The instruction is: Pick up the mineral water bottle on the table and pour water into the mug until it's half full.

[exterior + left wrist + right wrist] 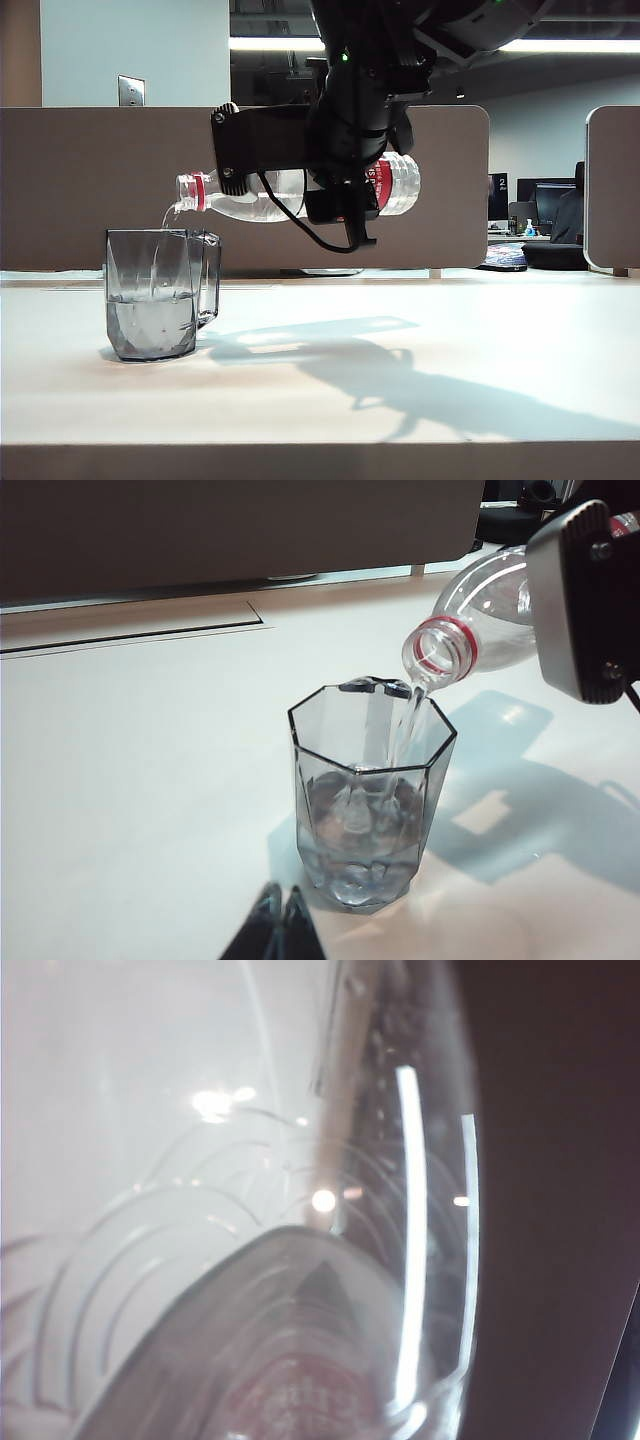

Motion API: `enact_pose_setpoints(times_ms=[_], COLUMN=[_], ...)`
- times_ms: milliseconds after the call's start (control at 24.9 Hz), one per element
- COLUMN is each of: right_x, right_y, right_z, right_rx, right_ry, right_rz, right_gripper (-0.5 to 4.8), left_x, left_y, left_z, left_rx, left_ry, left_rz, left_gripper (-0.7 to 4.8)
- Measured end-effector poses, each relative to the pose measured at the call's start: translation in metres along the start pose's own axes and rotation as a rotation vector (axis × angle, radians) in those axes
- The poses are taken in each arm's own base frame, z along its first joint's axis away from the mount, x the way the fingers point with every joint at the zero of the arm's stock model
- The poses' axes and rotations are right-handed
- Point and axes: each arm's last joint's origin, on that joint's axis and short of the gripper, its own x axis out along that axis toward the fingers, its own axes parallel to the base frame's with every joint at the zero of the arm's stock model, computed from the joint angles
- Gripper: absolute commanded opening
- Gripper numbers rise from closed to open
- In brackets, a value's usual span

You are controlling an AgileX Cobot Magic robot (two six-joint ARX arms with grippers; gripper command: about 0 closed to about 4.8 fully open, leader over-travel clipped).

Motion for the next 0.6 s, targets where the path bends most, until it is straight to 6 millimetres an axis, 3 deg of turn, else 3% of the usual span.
enact_pose_setpoints(times_ms=[322,603], right_x=[0.0000,-0.0001], right_y=[0.0001,0.0001], right_z=[0.0006,0.0007], right_rx=[0.096,0.344], right_ry=[-0.020,-0.020], right_rz=[0.003,0.006], right_gripper=[2.51,2.51], left_x=[-0.0001,-0.0006], left_y=[0.0000,0.0000], left_z=[0.0001,0.0006], left_rx=[0.000,0.000], left_ry=[-0.002,-0.008], left_rz=[0.000,0.000], left_gripper=[-0.05,-0.05])
